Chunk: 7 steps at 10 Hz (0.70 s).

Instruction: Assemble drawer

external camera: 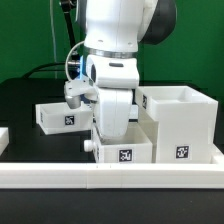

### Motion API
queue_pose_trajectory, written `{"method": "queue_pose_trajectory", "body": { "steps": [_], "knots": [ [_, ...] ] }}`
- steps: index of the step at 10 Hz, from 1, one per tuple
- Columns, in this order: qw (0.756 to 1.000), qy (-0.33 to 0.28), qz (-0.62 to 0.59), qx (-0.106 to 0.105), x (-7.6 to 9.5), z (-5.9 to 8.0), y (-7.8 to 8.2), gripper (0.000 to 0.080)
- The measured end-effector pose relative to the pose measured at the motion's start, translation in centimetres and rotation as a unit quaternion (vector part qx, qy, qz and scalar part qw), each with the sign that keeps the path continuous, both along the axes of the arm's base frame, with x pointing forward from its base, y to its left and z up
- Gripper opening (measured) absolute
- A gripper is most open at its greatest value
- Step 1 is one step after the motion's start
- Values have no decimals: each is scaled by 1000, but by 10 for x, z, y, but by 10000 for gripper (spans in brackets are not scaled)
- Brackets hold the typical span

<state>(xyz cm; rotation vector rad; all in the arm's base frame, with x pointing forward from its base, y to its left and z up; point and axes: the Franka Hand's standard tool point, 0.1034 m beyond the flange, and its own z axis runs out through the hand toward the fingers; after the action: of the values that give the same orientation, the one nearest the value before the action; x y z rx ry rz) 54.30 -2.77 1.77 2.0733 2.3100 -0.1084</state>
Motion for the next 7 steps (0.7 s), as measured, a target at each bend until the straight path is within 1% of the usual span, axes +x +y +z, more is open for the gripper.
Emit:
{"method": "queue_pose_trajectory", "body": {
  "steps": [1, 4, 7],
  "knots": [
    [1000, 1, 3, 1, 1, -2, 4, 42],
    [1000, 2, 2, 1, 1, -3, 4, 42],
    [1000, 4, -6, 4, -2, -7, 12, 42]
  ]
}}
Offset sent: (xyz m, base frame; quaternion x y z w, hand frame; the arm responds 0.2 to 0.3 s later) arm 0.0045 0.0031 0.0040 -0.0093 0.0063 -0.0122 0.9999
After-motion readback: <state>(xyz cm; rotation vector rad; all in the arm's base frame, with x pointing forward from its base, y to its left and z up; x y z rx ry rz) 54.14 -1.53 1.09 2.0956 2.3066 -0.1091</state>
